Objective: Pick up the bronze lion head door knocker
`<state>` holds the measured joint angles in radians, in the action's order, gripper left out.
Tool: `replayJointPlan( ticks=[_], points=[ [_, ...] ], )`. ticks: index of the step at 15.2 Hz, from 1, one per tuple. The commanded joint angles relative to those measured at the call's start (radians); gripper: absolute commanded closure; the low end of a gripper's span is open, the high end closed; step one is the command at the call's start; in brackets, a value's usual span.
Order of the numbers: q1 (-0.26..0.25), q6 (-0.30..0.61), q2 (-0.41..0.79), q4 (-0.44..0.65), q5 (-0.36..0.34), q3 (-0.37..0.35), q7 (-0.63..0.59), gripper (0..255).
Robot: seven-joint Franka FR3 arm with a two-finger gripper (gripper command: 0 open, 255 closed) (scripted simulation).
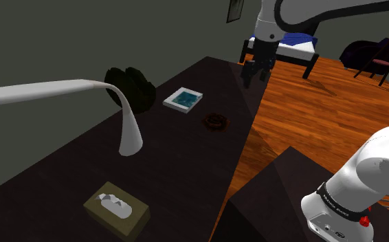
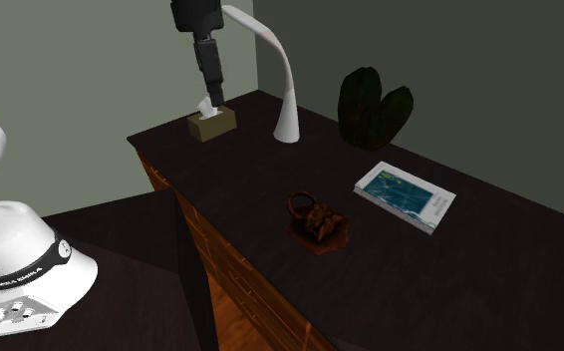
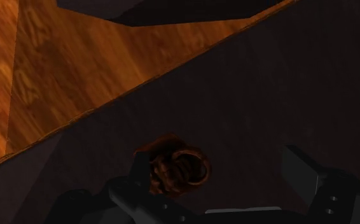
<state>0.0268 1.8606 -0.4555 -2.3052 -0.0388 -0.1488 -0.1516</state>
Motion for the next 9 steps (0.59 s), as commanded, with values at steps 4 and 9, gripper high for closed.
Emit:
replayJointPlan(
  ticks=[4,9],
  points=[
    [0.017,0.113,0.188,0.037,-0.043,-0.040,-0.089,0],
    [0.029,0.190,0.383,0.109,-0.107,-0.062,-0.181,0]
  ],
)
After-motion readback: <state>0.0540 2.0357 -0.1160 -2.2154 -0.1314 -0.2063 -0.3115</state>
